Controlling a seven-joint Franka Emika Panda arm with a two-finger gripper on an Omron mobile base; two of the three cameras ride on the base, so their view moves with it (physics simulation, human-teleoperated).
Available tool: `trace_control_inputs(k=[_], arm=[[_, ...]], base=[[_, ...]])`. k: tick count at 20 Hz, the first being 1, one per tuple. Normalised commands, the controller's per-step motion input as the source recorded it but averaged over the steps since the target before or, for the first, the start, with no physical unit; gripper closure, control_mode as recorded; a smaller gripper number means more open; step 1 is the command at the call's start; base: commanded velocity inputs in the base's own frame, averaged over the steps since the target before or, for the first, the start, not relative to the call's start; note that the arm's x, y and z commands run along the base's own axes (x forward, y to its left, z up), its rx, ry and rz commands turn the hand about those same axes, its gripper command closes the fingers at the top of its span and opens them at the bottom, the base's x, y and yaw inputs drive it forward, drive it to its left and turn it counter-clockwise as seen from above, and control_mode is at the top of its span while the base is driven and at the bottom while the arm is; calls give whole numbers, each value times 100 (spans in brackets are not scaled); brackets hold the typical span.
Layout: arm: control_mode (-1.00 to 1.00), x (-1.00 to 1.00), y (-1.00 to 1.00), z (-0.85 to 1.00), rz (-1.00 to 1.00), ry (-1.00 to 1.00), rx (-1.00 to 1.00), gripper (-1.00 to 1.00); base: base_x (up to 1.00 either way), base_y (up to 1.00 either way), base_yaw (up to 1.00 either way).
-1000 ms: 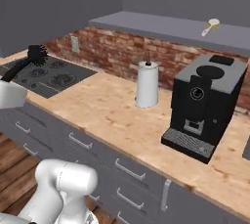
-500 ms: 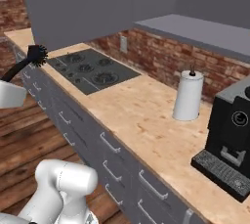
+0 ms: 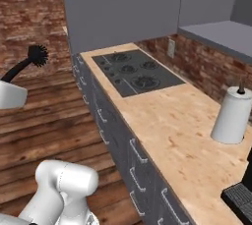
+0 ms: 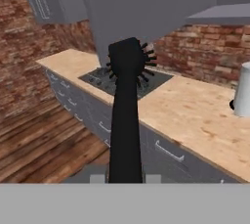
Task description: Locate and retrieve the dish brush and dish brush from the cabinet. Place them next to the sink.
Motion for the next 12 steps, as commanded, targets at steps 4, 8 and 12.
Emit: trace_control_inputs(k=[4, 8, 12], arm=[[100, 0, 0, 0, 0, 0, 0, 100], [100, 0, 0, 0, 0, 0, 0, 100], [100, 0, 0, 0, 0, 0, 0, 100]], base=[[-5, 34, 41], [-6, 38, 40], [-9, 42, 39]])
